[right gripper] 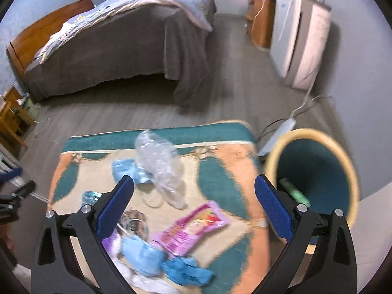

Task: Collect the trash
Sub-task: 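Move both tools back over the remaining trash on the cushion, then grasp the blue blister pack with the left gripper while the right grasps the clear plastic bag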

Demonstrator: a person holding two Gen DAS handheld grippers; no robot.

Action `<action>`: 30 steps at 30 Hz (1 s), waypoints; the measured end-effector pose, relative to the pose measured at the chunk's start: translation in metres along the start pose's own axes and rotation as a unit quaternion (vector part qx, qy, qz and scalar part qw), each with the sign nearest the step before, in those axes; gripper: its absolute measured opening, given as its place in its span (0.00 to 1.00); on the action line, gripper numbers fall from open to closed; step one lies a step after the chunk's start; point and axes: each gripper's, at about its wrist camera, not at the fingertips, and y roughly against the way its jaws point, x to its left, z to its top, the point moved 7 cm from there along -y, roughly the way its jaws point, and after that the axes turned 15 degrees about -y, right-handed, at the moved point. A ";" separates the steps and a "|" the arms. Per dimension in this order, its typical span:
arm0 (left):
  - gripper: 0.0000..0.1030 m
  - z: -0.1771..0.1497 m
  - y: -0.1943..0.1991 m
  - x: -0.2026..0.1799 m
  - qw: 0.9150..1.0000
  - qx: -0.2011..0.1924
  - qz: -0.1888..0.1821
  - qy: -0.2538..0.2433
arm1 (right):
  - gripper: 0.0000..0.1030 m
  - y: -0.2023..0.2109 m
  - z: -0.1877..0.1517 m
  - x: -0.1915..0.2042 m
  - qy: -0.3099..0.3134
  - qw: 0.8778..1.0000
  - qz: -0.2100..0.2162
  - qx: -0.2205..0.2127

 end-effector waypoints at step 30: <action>0.87 -0.039 -0.125 -0.065 0.986 0.149 -0.060 -0.050 | 0.68 -0.118 -0.015 0.022 0.077 0.991 -0.033 0.104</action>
